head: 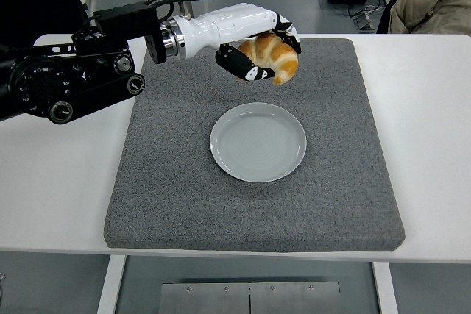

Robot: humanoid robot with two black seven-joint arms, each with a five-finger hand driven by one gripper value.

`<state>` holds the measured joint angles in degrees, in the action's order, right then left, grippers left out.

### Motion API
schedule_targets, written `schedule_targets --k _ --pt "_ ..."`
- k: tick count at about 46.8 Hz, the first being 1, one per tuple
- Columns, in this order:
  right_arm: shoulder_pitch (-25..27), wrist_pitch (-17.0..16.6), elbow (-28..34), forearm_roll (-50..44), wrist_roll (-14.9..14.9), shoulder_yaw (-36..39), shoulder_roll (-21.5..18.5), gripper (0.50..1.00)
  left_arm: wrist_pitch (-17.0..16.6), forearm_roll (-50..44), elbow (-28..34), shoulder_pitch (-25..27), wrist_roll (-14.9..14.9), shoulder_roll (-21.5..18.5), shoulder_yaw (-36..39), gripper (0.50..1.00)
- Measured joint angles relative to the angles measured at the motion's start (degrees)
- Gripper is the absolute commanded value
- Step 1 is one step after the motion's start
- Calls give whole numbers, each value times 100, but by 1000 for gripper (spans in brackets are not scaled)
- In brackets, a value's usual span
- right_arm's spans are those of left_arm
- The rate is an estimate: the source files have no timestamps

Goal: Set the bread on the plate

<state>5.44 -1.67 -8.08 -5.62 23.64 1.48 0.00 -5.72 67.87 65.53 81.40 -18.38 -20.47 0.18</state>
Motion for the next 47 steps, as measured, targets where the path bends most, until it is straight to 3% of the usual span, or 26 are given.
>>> schedule_targets --k 23,27,36,47 --pt "0 0 -1 0 0 -1 0 1000 -161 425 -86 -625 11 373 88 607" --pt "0 0 -1 0 0 -1 0 1000 -297 575 -153 -769 30 448 161 631" --pt "0 0 -1 0 0 0 0 1000 -778 641 -242 -848 37 514 665 634" --pt "1 0 -1 0 0 -1 0 1000 -846 641 -622 -1069 34 651 747 634"
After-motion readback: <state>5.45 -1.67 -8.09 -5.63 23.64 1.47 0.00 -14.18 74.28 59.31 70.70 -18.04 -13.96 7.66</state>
